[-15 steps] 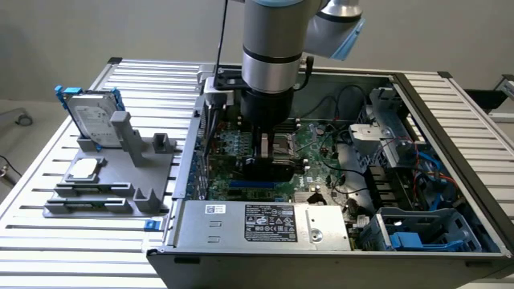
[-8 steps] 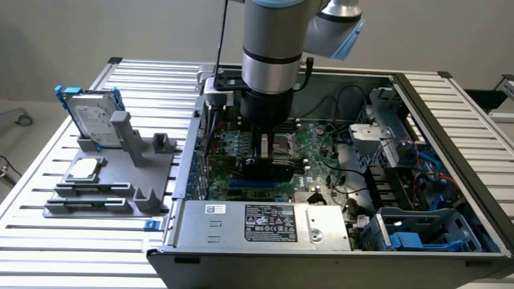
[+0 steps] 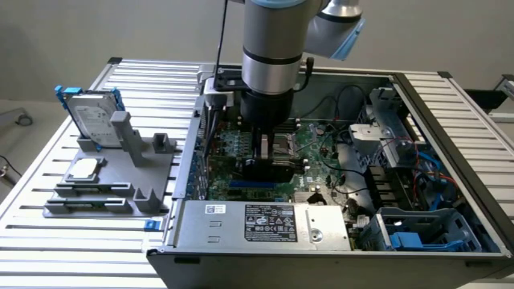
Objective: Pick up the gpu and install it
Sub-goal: 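Insert the gpu into the slot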
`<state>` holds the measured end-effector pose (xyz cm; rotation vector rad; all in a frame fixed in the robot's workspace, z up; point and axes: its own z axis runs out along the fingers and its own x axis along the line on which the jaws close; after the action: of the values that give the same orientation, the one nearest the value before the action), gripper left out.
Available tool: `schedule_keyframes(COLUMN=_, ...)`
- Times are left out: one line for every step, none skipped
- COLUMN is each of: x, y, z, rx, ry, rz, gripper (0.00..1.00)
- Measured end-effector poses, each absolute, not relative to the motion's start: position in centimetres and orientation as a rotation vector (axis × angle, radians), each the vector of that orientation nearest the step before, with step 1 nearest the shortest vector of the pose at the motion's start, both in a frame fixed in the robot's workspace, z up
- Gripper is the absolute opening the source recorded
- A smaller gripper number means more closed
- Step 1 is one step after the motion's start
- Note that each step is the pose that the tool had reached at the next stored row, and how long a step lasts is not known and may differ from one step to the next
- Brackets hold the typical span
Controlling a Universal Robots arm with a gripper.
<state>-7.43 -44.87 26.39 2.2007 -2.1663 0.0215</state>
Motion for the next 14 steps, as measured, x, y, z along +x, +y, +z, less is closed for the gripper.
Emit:
schedule_keyframes(x=-7.42, y=-44.91, z=26.39, rx=2.201, ry=-2.166, rz=0.022, gripper=0.27)
schedule_keyframes(x=-7.42, y=-44.94, z=26.39, rx=2.201, ry=-2.166, rz=0.022, gripper=0.27)
schedule_keyframes(x=-7.42, y=-44.98, z=26.39, rx=2.201, ry=-2.166, rz=0.022, gripper=0.27)
schedule_keyframes(x=-7.42, y=-45.02, z=26.39, rx=2.201, ry=-2.166, rz=0.022, gripper=0.27)
schedule_keyframes(x=-7.43, y=-45.05, z=26.39, rx=2.201, ry=-2.166, rz=0.022, gripper=0.27)
schedule_keyframes(x=-7.43, y=-45.06, z=26.39, rx=2.201, ry=-2.166, rz=0.022, gripper=0.27)
schedule_keyframes(x=-7.43, y=-45.07, z=26.39, rx=2.201, ry=-2.166, rz=0.021, gripper=0.27)
schedule_keyframes(x=-7.42, y=-45.08, z=26.38, rx=2.201, ry=-2.166, rz=0.021, gripper=0.27)
schedule_keyframes(x=-7.42, y=-45.10, z=26.37, rx=2.201, ry=-2.166, rz=0.021, gripper=0.27)
schedule_keyframes(x=-7.43, y=-45.11, z=26.36, rx=2.201, ry=-2.166, rz=0.021, gripper=0.27)
schedule_keyframes(x=-7.43, y=-45.11, z=26.35, rx=2.201, ry=-2.166, rz=0.021, gripper=0.27)
schedule_keyframes(x=-7.43, y=-45.11, z=26.32, rx=2.201, ry=-2.166, rz=0.021, gripper=0.27)
schedule_keyframes(x=-7.42, y=-45.11, z=26.29, rx=2.201, ry=-2.166, rz=0.021, gripper=0.27)
schedule_keyframes(x=-7.42, y=-45.11, z=26.26, rx=2.200, ry=-2.166, rz=0.021, gripper=0.27)
